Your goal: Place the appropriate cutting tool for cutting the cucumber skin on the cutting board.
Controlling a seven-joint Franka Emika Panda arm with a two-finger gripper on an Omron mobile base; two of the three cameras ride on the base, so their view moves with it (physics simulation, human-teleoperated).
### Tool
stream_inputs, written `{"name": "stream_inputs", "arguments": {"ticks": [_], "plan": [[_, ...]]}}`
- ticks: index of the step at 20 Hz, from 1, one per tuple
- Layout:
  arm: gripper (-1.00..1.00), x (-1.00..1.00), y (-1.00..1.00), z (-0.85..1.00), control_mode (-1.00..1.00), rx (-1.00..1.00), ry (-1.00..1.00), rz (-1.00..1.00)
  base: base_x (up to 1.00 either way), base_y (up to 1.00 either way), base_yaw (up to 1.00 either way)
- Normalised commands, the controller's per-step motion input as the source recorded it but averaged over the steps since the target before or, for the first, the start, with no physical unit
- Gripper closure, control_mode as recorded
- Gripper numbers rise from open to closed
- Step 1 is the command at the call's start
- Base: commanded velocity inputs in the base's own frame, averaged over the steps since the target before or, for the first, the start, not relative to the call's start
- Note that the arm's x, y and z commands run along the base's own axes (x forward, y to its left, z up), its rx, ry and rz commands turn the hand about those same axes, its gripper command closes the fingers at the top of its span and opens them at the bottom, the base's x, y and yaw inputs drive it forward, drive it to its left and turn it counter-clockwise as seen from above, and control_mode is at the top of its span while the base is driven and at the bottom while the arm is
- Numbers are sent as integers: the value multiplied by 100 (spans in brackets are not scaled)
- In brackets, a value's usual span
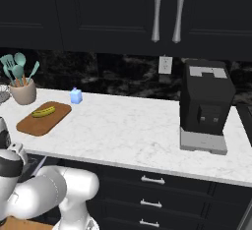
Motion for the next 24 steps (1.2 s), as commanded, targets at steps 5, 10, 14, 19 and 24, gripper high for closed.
{"name": "stream_inputs", "arguments": {"ticks": [5,10,14,19,24], "plan": [[-100,4,3,-34,-100,1,0,-10,0,0,0],[-100,2,9,-26,-100,0,1,-11,0,0,0],[-100,1,13,-30,-100,0,3,-10,0,0,0],[-100,1,17,-39,-100,0,2,-10,0,0,0],[-100,0,8,-32,-100,0,3,-8,0,0,0]]}}
